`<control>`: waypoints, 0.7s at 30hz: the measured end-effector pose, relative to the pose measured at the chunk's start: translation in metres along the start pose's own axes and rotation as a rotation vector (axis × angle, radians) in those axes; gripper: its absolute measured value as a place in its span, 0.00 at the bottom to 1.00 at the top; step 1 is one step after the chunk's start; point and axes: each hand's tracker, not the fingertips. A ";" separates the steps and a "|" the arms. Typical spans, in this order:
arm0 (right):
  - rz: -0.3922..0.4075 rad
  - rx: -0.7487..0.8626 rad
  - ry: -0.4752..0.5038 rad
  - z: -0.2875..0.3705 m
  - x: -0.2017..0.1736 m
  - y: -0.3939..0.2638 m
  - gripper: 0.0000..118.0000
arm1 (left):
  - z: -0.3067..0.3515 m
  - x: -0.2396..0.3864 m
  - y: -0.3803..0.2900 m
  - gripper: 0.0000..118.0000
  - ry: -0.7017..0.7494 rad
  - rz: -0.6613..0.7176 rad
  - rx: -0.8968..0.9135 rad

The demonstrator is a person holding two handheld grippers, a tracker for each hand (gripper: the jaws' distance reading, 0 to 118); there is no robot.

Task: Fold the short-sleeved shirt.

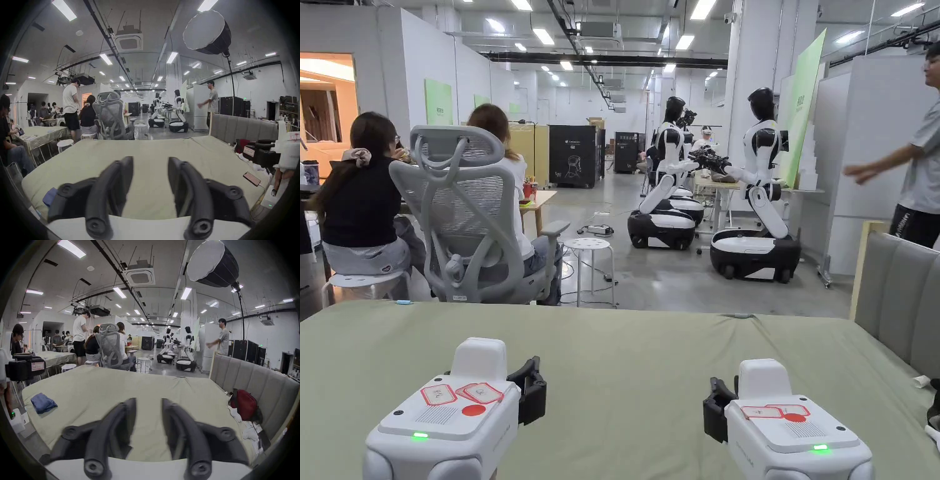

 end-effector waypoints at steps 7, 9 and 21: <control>-0.002 -0.008 0.010 -0.001 -0.001 -0.003 1.00 | 0.001 0.000 -0.003 1.00 0.021 -0.014 0.010; -0.004 0.002 0.015 0.000 -0.001 -0.001 1.00 | 0.001 0.000 -0.003 1.00 0.022 -0.019 0.019; -0.038 -0.060 -0.055 -0.003 -0.011 0.006 1.00 | 0.000 0.004 -0.004 1.00 0.030 -0.029 0.011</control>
